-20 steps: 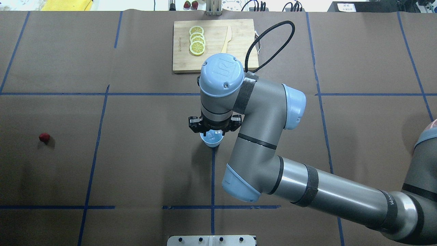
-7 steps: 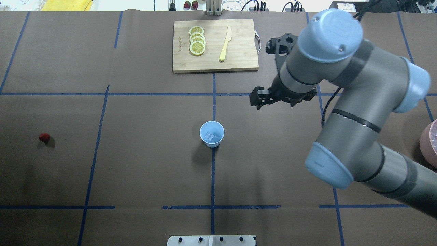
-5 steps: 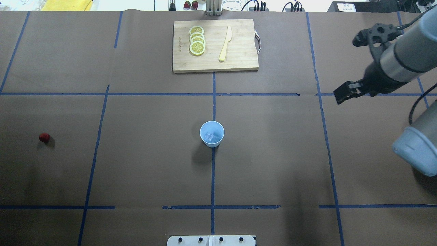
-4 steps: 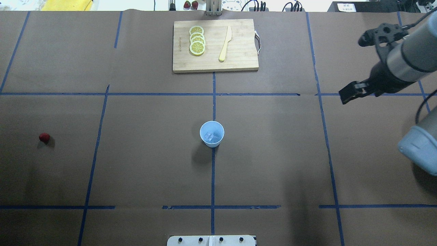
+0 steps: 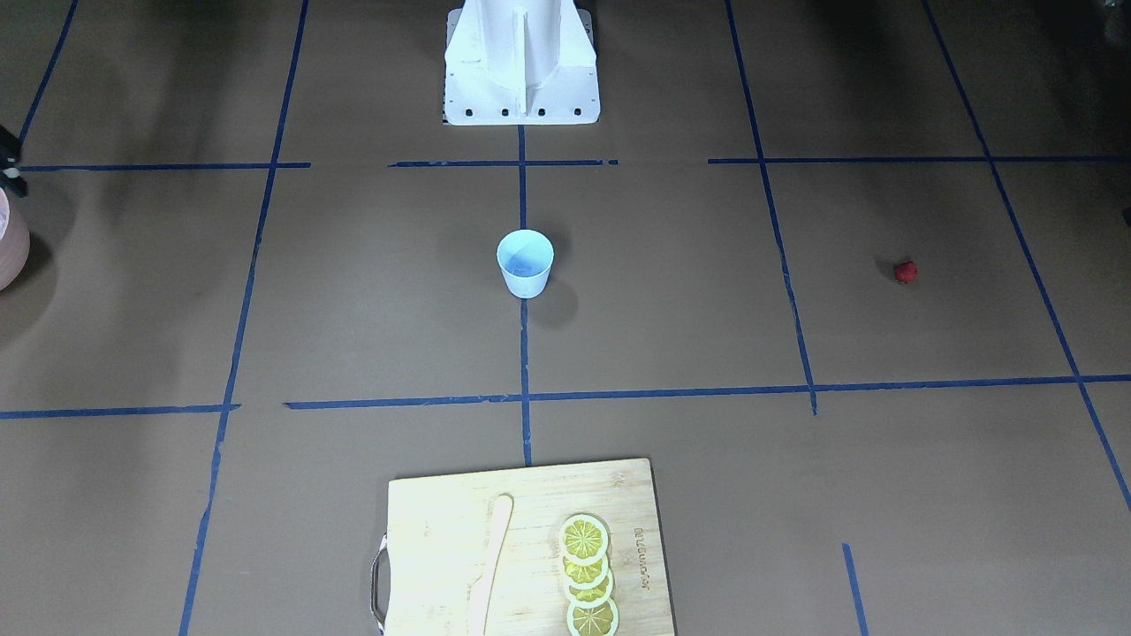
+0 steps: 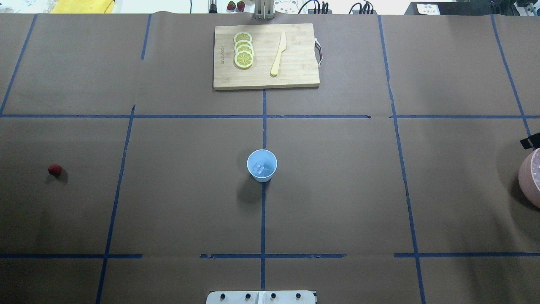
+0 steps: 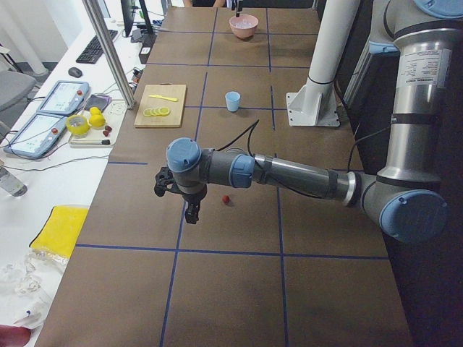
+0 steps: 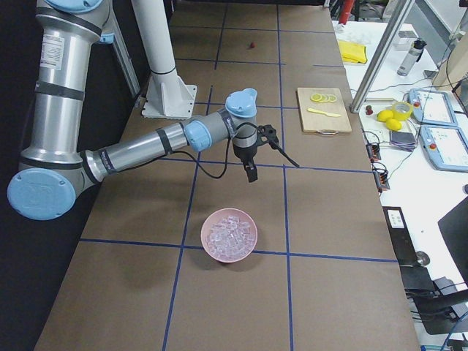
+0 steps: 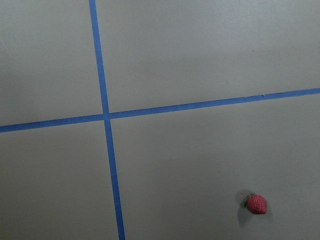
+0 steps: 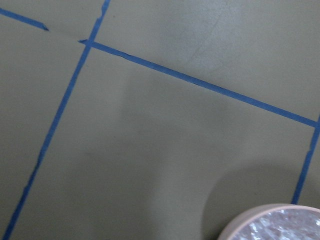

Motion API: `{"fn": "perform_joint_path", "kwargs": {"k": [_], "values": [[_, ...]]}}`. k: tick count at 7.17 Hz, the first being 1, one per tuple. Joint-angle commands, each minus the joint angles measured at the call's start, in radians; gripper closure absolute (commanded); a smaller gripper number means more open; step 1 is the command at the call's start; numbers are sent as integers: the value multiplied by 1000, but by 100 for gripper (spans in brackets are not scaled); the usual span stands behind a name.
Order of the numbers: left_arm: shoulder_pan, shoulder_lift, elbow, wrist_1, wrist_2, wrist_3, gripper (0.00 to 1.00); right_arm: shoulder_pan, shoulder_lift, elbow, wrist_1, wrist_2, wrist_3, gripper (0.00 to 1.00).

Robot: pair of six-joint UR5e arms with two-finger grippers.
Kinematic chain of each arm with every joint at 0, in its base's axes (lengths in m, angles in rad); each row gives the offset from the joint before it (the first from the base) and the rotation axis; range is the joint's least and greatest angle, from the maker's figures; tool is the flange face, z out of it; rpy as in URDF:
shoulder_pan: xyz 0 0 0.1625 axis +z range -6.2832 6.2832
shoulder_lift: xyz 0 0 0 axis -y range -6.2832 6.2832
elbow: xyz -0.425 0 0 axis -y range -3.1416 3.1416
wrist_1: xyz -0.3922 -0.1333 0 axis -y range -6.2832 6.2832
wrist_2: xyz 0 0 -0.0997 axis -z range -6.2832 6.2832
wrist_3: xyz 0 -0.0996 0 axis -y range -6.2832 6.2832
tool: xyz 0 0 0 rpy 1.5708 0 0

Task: Put ice and strawberries in cup
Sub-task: 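Grasp an ice cube from the pink bowl with the right gripper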

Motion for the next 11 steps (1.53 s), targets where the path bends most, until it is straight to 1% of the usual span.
{"fn": "perform_joint_path", "kwargs": {"k": [1,2,3,5,6,7,8,10,11], "values": [[-1,2,-46,49,0,-1,0,76,-57,-77,14,14,-170,0],[1,0,-46,50,2,-1,0,81,-85,-130,93,12,-182,0],[1,0,-46,50,2,-1,0,92,-118,-211,249,14,-173,0],[1,0,-46,50,2,1,0,96,-139,-349,420,14,-163,0],[1,2,-45,50,2,-1,0,96,-139,-387,446,14,-160,0],[1,2,-46,50,2,1,0,96,-137,-388,447,14,-143,1],[1,2,-46,50,2,1,0,95,-132,-387,448,18,-117,6],[1,2,-46,50,2,1,0,95,-129,-387,447,20,-118,29],[1,2,-45,50,2,1,0,93,-129,-388,447,20,-120,31]]}}
